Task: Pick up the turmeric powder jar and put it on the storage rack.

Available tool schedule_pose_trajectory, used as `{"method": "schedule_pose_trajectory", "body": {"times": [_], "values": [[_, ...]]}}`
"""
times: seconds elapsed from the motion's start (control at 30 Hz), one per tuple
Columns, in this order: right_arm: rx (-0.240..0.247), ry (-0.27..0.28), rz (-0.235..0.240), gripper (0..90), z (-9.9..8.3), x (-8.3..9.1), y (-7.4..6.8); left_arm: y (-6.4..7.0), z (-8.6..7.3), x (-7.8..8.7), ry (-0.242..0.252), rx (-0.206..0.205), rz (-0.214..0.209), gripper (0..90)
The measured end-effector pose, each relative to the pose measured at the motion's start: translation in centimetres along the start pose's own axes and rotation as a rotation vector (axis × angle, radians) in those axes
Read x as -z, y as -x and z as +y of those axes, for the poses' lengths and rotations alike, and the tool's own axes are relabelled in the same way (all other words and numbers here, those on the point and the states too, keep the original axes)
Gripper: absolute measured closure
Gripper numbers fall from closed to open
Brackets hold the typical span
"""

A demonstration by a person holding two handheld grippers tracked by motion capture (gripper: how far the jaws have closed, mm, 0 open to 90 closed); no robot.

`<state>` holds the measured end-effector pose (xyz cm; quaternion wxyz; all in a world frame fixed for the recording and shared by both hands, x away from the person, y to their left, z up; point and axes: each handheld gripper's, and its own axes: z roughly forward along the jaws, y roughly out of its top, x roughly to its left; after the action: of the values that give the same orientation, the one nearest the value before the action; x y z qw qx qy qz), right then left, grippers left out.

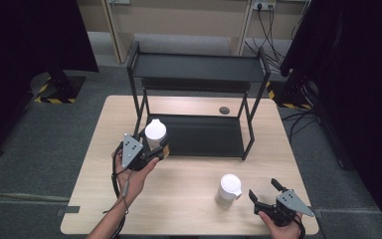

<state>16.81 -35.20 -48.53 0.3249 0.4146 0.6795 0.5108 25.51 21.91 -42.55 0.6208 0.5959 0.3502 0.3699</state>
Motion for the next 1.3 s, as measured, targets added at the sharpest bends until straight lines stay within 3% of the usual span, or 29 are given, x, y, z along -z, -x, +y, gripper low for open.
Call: {"method": "schedule_pose_trajectory", "body": {"times": [0.37, 0.93, 1.3], "values": [[0.001, 0.000, 0.000, 6.7, 0.0, 0.0, 0.0, -0.2, 2.1, -0.9, 0.022, 0.010, 0.022, 30.5], [0.001, -0.004, 0.001, 6.7, 0.1, 0.0, 0.0, -0.5, 5.4, -2.2, 0.046, -0.012, 0.061, 30.6], [0.002, -0.002, 0.000, 6.7, 0.0, 0.0, 0.0, -0.7, 7.8, -3.4, 0.059, -0.028, 0.061, 30.6]]}}
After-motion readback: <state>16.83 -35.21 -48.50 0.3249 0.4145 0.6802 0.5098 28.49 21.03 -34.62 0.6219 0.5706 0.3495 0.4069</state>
